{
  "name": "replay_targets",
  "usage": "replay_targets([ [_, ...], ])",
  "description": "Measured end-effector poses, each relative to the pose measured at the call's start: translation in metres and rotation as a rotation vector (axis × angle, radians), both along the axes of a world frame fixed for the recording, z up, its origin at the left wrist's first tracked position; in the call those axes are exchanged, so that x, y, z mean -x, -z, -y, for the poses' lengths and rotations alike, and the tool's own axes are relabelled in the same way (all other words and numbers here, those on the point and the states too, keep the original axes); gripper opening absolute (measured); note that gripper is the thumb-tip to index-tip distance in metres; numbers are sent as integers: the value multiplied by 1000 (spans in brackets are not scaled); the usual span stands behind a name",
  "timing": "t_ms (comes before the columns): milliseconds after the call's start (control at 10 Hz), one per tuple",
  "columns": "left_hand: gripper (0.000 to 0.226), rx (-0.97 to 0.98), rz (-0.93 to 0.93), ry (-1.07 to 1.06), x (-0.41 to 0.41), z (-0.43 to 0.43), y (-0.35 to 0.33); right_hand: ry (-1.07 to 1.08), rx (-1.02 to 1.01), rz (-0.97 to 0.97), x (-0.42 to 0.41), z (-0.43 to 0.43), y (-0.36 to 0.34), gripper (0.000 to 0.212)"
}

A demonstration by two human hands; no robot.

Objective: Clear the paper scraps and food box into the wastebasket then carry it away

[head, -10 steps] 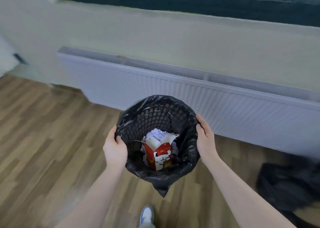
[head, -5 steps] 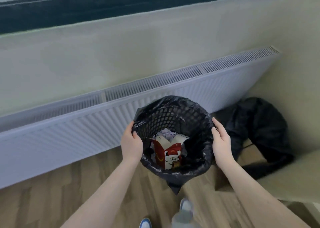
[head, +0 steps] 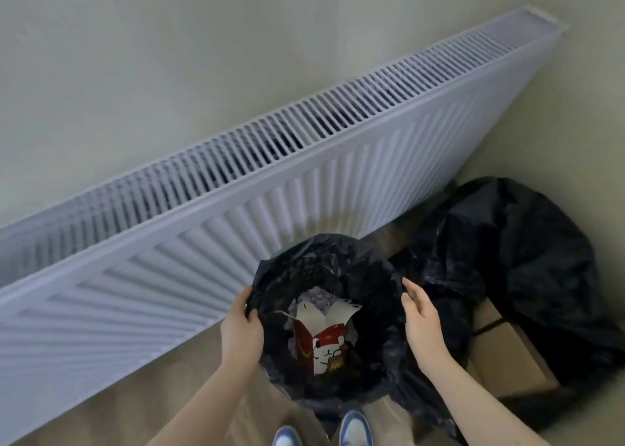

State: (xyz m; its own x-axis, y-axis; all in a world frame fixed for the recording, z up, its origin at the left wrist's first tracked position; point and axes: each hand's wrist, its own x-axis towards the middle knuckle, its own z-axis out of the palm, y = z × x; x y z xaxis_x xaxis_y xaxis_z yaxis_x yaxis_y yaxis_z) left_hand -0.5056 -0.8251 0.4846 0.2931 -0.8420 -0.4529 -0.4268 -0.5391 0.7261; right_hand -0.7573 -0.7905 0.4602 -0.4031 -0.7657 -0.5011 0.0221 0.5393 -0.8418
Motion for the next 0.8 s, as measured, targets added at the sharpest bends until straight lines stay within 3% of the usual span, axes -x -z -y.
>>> replay_targets([
  [200,40,-95,28,25,27,51,128,78,-103,106,28,38,124,37],
  [400,48,-244,-113,7,34,67,208,127,-143,111,36,39,203,34],
  [700,73,-454,-398,9,39,85,249,102,-256,130,54,34,230,48],
  [800,72,-425,-376,37,47,86,227,-2,-286,45,55,35,215,57],
])
